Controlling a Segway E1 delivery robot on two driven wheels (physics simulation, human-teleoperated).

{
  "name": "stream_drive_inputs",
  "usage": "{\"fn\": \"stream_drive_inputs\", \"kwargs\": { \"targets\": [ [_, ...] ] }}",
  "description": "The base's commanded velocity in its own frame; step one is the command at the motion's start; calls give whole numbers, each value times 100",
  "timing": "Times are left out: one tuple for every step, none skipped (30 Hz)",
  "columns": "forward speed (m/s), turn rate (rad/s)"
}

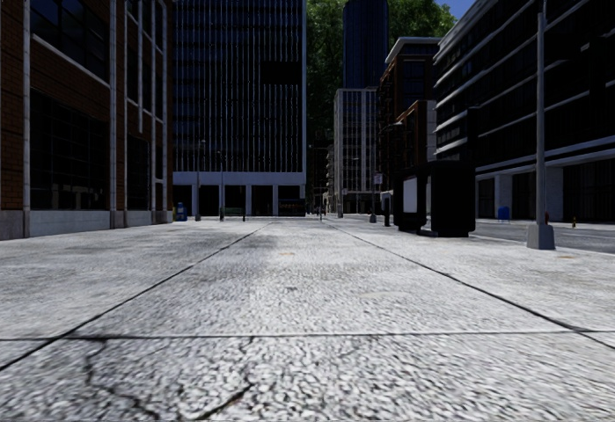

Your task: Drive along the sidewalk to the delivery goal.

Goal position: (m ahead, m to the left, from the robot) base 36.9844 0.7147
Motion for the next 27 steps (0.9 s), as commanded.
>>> {"fn": "stream_drive_inputs", "kwargs": {
  "targets": [
    [180,0],
    [180,0],
    [180,0],
    [180,0],
    [180,0],
    [180,0],
    [180,0],
    [180,0],
    [180,0],
    [180,0],
    [180,0],
    [180,0],
    [180,0],
    [180,0],
    [180,0],
    [180,0],
    [180,0],
    [180,0],
    [180,0],
    [180,0],
    [180,0],
    [180,0],
    [180,0],
    [180,0],
    [180,0],
    [180,0],
    [180,0]
  ]
}}
